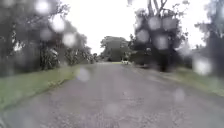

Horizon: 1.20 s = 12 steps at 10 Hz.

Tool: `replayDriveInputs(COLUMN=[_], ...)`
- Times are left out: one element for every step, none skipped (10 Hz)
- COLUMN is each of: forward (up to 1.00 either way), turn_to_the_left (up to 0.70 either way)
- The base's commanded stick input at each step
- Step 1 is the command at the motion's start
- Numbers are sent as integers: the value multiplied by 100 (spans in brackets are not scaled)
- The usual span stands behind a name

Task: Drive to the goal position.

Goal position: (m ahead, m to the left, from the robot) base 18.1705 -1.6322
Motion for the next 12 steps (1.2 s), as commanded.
replayDriveInputs(forward=[100, 100, 100, 100, 100, 100, 100, 100, 100, 100, 100, 100], turn_to_the_left=[-2, -2, -1, 0, -2, -3, -3, -2, -1, 0, 0, 0])
